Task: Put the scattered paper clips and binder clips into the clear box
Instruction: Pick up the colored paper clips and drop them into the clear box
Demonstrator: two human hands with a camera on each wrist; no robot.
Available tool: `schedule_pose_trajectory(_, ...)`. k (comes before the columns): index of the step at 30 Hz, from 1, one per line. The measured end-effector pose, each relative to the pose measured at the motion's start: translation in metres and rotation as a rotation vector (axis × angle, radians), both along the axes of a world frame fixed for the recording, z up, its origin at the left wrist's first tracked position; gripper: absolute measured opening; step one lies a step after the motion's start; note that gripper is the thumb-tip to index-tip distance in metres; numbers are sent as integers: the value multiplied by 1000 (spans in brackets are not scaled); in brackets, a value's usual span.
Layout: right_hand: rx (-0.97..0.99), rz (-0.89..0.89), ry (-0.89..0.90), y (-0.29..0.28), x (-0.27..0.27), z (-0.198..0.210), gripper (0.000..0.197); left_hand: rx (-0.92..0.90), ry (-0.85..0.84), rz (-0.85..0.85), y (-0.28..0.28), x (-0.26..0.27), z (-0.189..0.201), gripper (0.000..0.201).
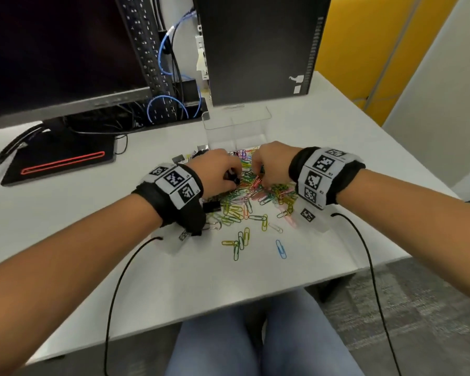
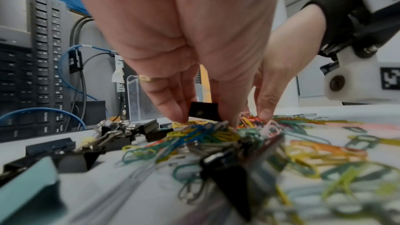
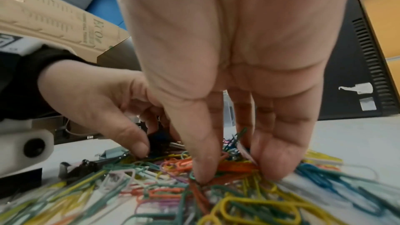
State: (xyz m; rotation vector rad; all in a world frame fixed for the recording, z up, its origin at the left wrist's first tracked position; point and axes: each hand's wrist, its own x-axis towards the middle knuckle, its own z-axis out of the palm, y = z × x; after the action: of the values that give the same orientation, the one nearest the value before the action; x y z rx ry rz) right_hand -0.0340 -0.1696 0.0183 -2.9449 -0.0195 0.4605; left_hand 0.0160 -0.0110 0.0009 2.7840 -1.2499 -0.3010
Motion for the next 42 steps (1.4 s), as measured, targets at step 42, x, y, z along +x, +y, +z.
schedule_pose_trajectory(42, 517, -252, -263, -24, 19, 39, 12, 258, 6, 134, 38, 6, 26, 45)
